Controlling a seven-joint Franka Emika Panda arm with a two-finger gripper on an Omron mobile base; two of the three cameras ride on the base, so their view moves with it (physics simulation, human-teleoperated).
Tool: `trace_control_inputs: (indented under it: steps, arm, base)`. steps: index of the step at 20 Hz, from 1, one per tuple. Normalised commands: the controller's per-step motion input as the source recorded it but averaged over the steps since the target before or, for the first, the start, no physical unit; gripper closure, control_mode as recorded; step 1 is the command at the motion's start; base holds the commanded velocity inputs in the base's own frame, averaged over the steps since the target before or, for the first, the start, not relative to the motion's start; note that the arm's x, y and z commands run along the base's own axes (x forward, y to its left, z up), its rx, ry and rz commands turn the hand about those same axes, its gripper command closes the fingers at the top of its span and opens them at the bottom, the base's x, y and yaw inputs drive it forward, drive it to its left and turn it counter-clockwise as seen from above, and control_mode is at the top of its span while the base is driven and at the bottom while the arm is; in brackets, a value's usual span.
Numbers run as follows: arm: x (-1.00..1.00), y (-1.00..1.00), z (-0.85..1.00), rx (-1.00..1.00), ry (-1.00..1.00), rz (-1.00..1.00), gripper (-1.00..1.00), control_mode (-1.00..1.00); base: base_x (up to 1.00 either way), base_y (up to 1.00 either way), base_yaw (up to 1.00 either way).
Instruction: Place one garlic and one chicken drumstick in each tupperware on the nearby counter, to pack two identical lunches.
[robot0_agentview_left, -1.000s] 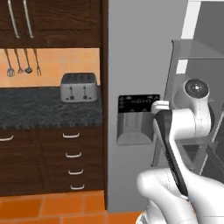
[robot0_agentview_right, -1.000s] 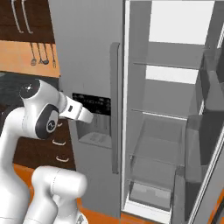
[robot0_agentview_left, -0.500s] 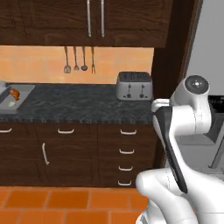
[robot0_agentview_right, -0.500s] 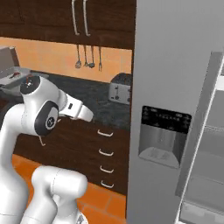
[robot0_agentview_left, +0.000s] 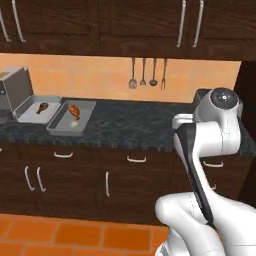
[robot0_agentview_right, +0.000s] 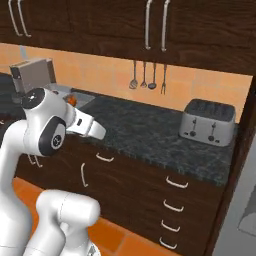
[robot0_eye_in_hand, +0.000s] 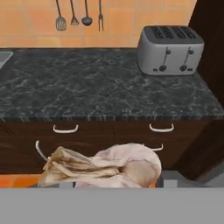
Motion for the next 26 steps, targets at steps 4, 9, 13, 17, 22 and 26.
trace_control_inputs:
  steps: [4,9,13,17,22,26]
  arm:
    - [0.0,0.0,0.0,0.0,0.0,0.0,1.0,1.0]
    - [0.0,0.0,0.0,0.0,0.0,0.0,1.0,1.0]
    - [0.0,0.0,0.0,0.0,0.0,0.0,1.0,1.0]
    - [0.0,0.0,0.0,0.0,0.0,0.0,1.0,1.0]
    - [0.0,0.0,0.0,0.0,0.0,0.0,1.0,1.0]
    - [0.0,0.0,0.0,0.0,0.0,0.0,1.0,1.0]
  base:
    - [0.98,1.0,0.02]
    - [0.66,1.0,0.0]
    - [0.62,1.0,0.0]
    - [0.7,1.0,0.0]
    - [0.88,0.98,0.0]
    - [0.68,0.44,-0.07]
